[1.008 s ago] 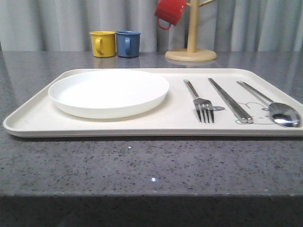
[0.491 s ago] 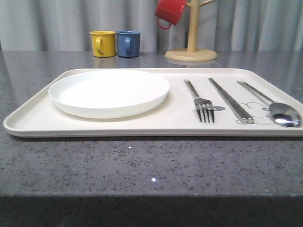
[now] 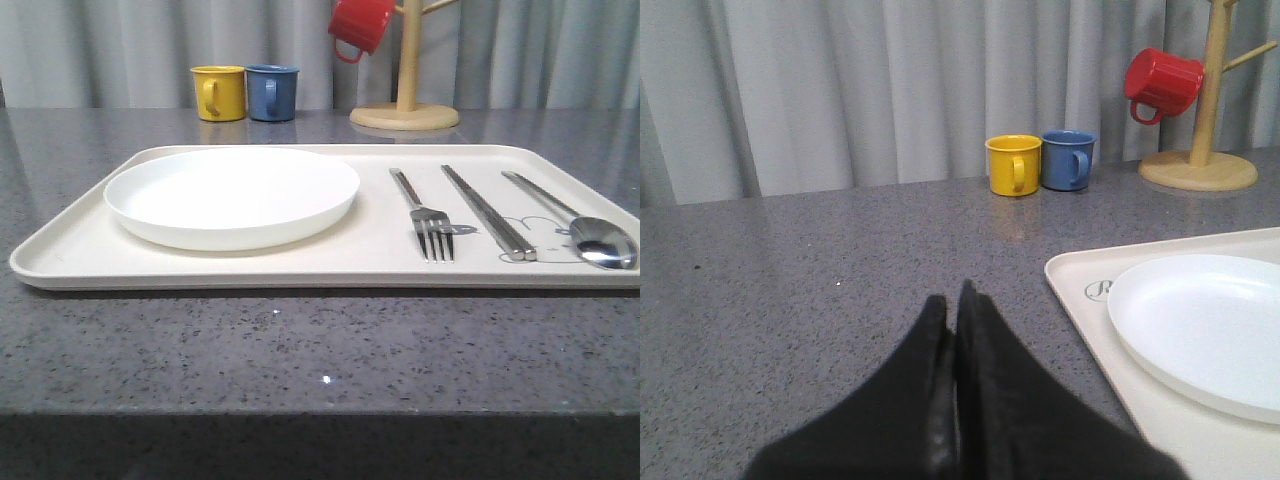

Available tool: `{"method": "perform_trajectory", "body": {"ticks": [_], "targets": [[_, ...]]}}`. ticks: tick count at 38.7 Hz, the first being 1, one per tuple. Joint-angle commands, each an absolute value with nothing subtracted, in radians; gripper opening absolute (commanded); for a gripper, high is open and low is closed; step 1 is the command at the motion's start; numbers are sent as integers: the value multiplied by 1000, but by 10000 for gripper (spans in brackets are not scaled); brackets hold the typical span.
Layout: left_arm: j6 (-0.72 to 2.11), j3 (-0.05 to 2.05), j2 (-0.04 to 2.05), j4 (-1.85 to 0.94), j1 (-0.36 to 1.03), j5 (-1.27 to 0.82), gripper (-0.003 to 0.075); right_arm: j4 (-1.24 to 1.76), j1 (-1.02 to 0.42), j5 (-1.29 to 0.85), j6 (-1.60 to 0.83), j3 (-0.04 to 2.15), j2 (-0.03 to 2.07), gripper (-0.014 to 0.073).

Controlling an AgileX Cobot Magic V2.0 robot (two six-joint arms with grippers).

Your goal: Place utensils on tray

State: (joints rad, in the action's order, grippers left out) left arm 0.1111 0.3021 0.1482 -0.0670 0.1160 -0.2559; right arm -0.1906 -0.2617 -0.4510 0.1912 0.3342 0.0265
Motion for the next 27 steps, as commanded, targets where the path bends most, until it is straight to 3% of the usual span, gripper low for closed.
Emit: {"method": "perform_trajectory", "body": {"ticks": [1,7,13,27], "targets": [[99,266,102,-71,83,-177,-18,-213,-259,-379,181,361,39,-69],[99,111,-33,-71,21,-173,-18,-213,-259,-379,181,361,39,-69],[99,-10,-26,-75,20,-56,-18,-213,-259,-378,181,361,39,-69],[99,-6,-26,-75,20,-103,-18,-213,-259,-378,181,361,39,-69]]}}
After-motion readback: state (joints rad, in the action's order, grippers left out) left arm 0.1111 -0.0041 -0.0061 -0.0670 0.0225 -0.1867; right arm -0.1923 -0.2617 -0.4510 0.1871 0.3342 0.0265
